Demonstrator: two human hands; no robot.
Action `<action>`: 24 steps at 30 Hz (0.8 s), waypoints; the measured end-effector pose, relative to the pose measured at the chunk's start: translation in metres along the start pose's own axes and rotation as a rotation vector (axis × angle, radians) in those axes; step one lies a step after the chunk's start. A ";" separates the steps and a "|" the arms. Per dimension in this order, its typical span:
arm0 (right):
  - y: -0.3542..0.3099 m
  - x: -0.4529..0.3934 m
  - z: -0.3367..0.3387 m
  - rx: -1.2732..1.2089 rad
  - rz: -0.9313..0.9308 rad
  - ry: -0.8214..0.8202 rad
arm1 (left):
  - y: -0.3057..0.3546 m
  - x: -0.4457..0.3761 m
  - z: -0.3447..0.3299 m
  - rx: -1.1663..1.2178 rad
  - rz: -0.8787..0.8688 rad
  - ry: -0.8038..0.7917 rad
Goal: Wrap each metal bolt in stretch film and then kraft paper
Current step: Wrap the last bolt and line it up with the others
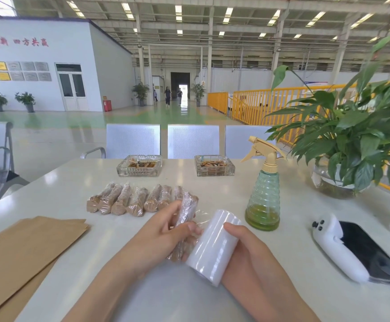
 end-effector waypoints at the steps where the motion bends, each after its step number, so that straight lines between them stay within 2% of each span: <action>1: 0.001 0.000 -0.002 0.002 0.002 -0.004 | 0.001 0.000 -0.001 -0.023 -0.019 0.011; 5: 0.003 -0.001 -0.005 0.029 -0.002 0.004 | -0.002 -0.003 0.000 -0.447 -0.184 0.041; 6: 0.003 -0.001 -0.006 0.033 0.002 0.006 | -0.003 -0.004 0.000 -0.482 -0.191 0.047; 7: 0.002 0.000 -0.007 0.031 0.009 0.012 | -0.005 -0.005 -0.002 -0.469 -0.170 0.049; 10: -0.003 0.001 -0.001 -0.012 0.033 0.085 | -0.007 -0.006 0.000 -0.201 -0.034 0.078; 13: -0.008 0.007 -0.001 -0.029 0.060 0.098 | -0.004 -0.006 0.008 -0.093 -0.063 0.038; 18: -0.009 0.008 0.001 -0.006 0.088 0.129 | 0.000 -0.006 0.014 -0.043 -0.065 0.132; 24: 0.000 0.000 -0.004 0.004 0.003 0.157 | 0.001 -0.003 0.001 -0.064 -0.065 0.052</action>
Point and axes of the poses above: each hand's wrist, its own x-axis away from the middle knuckle, its own z-axis out of the back of the hand, y = z × x, the point moved 4 cm from there along -x, towards the middle knuckle, and after that the axes turned 10 degrees about -z, right-handed, at the moved point
